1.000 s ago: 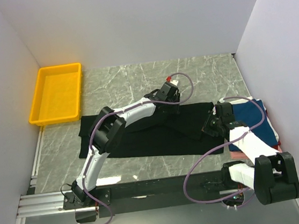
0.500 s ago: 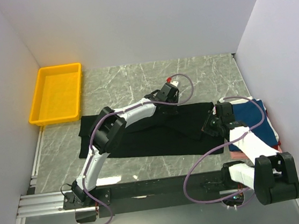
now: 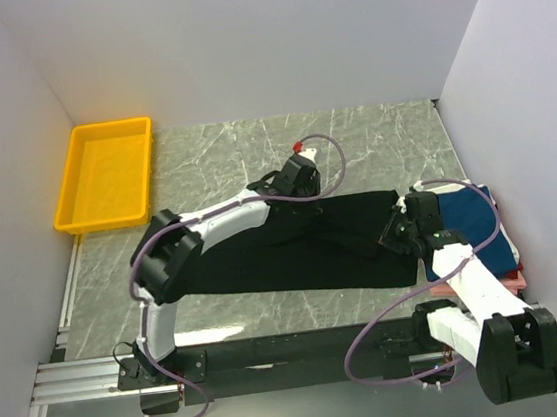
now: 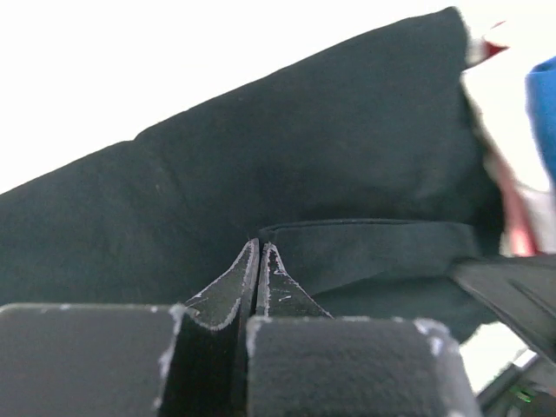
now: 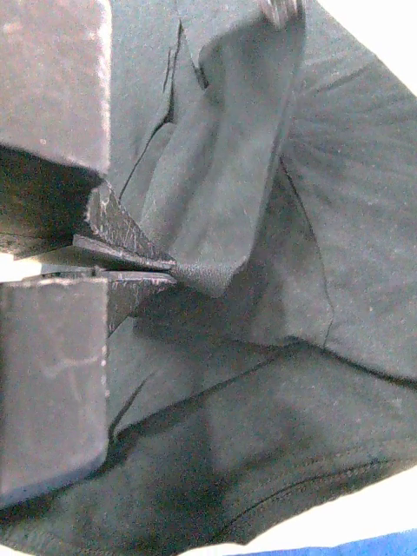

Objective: Fold and stack the t-shirts
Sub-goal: Fold the tshirt

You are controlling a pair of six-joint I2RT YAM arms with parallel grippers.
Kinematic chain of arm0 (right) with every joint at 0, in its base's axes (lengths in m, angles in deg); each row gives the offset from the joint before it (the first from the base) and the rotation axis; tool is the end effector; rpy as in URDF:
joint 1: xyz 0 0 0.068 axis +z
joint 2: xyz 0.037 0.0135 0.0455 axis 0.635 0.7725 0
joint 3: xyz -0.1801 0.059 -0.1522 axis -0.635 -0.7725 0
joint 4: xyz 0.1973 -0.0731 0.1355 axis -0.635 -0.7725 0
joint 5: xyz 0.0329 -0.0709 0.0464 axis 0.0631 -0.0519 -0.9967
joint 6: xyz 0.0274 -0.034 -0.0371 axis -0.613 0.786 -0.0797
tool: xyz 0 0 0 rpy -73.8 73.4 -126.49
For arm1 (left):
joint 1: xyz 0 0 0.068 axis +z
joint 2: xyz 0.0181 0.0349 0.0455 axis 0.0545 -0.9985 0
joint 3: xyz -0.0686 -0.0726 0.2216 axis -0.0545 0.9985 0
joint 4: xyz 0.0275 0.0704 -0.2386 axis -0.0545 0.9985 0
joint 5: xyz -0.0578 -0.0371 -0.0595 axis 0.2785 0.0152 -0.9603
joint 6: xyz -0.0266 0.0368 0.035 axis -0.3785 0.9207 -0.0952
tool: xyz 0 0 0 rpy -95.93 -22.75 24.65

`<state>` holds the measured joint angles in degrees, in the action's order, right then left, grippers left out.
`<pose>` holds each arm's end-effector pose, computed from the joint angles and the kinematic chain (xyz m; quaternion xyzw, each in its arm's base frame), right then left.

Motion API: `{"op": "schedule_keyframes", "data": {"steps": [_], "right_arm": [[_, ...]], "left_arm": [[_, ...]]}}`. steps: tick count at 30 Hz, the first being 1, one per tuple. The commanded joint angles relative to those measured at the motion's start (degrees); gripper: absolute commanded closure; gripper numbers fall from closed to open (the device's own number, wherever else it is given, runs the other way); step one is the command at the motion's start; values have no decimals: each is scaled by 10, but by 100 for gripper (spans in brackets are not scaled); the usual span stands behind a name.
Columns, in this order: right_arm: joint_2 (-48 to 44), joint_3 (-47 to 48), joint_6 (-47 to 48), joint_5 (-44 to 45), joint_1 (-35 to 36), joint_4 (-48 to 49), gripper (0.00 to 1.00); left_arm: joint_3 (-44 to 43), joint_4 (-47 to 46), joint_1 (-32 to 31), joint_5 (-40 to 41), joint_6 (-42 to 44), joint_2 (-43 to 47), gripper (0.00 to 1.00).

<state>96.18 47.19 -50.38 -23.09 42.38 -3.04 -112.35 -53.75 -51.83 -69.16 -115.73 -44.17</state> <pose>0.1970 0.0176 0.1606 0.2113 0.9038 0.1939 0.3175 0.2915 -0.3308 0.1868 0.1191 0.9053 -0.2622 0.3123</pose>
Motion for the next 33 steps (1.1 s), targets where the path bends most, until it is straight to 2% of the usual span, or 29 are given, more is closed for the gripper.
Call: {"op": "schedule_keyframes", "data": {"steps": [1,7,14,22,25,28,29,33], "right_arm": [[-19,24,5,18,-2,-20,94],[-48,22,-2,21,-2,-45,94],[-76,2,-21,7,-2,-57,94],[-119,-29,-40,-21,-2,-71,92],[-135,-40,-45,-37,-1,-76,88],[-152,-53,-54,-46,0,-83,75],[-157,-56,-55,-47,3,-84,69],[-174,-60,-61,-47,7,-96,59]], "left_arm": [[29,-38,-3,-4,-26,60,100],[125,-75,-7,-21,-53,107,100],[193,-101,-18,-14,-68,139,100],[222,-101,-20,7,-73,172,100],[222,-95,-20,5,-66,184,100],[219,-83,-19,0,-57,189,100],[219,-80,-20,-4,-54,189,100],[220,-63,-20,-4,-43,186,100]]}}
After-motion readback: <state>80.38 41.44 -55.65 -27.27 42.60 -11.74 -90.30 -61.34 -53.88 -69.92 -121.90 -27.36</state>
